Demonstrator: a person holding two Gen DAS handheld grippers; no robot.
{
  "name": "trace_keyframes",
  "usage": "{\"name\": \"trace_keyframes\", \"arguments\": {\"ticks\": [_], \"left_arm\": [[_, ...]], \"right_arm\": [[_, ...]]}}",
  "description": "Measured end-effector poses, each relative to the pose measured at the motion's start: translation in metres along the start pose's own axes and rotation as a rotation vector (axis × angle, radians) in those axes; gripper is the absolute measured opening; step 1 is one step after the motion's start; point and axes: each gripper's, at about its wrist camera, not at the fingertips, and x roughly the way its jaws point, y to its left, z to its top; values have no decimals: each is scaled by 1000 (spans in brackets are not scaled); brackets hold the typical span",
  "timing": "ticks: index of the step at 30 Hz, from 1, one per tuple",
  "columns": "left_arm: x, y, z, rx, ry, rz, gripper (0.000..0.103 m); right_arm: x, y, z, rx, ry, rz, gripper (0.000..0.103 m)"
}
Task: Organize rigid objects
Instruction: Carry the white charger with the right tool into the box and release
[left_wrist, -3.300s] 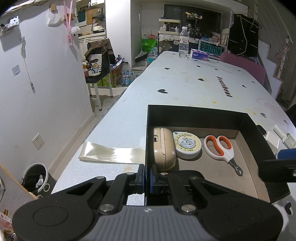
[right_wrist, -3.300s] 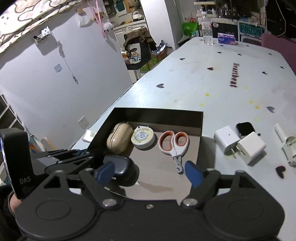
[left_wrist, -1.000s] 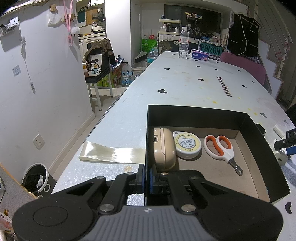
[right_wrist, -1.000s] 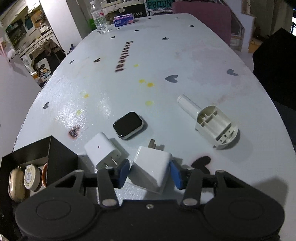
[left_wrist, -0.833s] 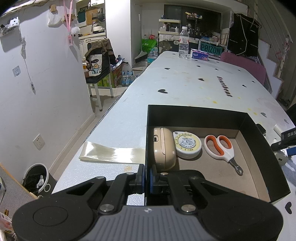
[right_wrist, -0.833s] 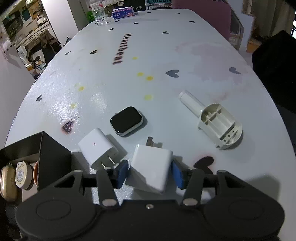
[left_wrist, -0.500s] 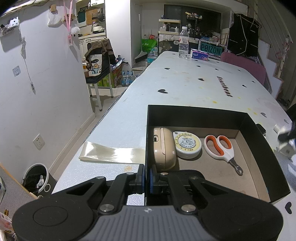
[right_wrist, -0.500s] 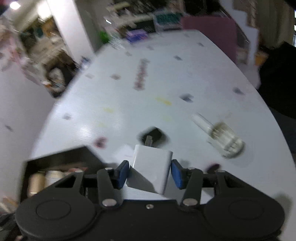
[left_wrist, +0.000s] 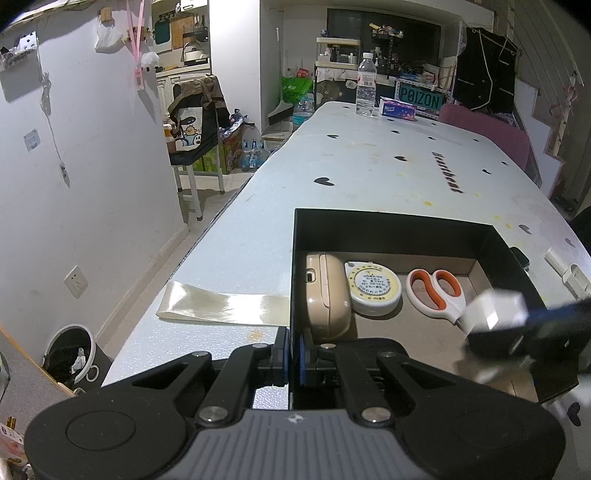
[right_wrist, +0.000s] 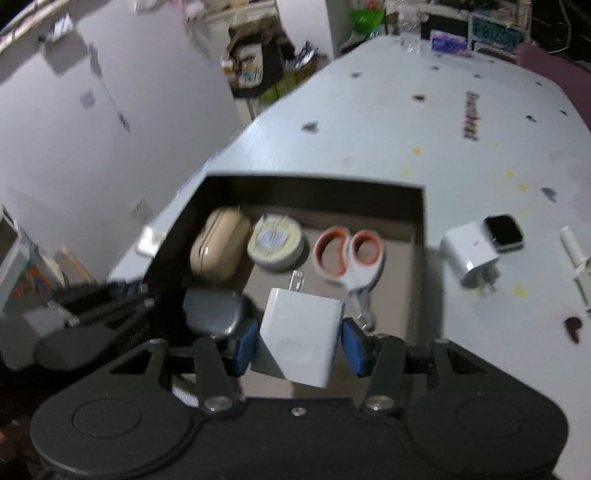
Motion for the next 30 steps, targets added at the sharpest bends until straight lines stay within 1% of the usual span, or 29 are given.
{"name": "trace_keyframes", "arguments": {"ticks": [3,5,10,30], "left_arm": [[0,1,0,-2,-2,-2,5],[0,2,0,-3,-2,-4,5],[0,2,0,-3,-2,-4,5],[0,2,0,-3,-2,-5,5]], "right_arm": [[11,7,-2,-10,46,-15,51],[14,12,-5,-29,52,-43,51],[14,15,-5,-23,83,-24,51],[8,12,-3,4,67,-35,52]]}}
